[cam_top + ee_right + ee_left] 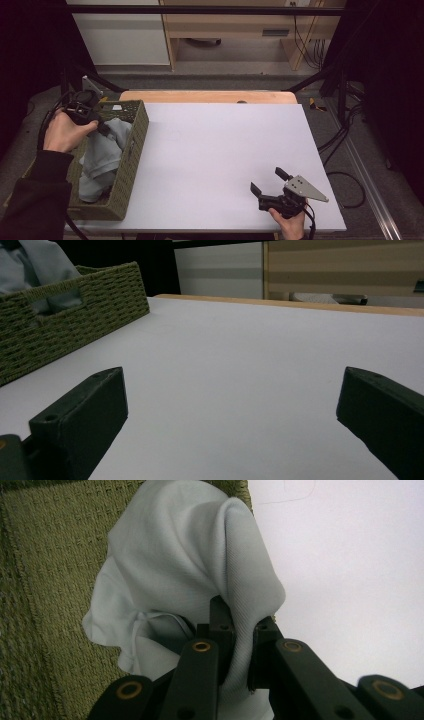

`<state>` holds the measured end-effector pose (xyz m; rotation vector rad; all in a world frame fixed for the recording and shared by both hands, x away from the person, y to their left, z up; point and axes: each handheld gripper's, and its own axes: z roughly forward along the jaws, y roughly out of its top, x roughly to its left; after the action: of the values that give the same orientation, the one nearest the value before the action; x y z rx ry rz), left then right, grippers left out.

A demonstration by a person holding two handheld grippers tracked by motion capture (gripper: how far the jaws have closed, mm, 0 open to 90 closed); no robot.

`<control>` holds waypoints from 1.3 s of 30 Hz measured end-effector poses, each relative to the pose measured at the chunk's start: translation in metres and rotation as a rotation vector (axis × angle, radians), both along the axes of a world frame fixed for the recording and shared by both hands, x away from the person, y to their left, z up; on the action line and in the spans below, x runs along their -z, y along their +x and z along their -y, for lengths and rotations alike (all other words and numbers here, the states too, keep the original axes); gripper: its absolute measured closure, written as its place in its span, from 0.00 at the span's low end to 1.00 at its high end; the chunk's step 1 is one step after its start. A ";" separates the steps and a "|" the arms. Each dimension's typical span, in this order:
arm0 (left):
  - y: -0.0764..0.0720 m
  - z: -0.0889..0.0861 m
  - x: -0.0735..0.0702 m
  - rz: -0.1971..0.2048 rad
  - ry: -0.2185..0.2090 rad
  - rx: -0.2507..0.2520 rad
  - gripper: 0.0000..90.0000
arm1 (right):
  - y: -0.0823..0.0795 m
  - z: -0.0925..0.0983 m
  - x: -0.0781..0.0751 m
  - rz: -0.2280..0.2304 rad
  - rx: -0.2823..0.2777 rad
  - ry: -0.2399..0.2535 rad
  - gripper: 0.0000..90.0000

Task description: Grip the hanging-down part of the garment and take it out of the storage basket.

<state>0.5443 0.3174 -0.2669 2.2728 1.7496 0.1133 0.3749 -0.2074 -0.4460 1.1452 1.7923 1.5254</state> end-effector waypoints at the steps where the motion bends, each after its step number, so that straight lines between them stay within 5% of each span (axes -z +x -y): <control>1: 0.000 0.000 0.000 -0.004 0.000 0.001 0.93 | 0.000 0.001 0.000 0.002 -0.004 -0.003 0.00; 17: -0.004 -0.002 -0.004 0.008 0.011 0.014 0.94 | 0.000 -0.001 0.001 -0.006 -0.003 -0.005 0.00; 29: -0.016 -0.009 -0.045 0.068 0.026 0.004 0.94 | 0.002 -0.003 0.000 -0.003 -0.016 -0.009 0.00; 35: -0.028 -0.012 -0.085 0.116 0.042 0.004 0.94 | 0.002 -0.005 -0.001 -0.008 -0.024 -0.012 0.00; 39: -0.032 -0.013 -0.099 0.128 0.051 0.001 0.94 | 0.002 -0.006 -0.003 -0.007 -0.029 -0.009 0.00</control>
<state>0.5126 0.3303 -0.1677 2.2478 1.6987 0.2990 0.3773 -0.2013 -0.4432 1.1255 1.8262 1.5302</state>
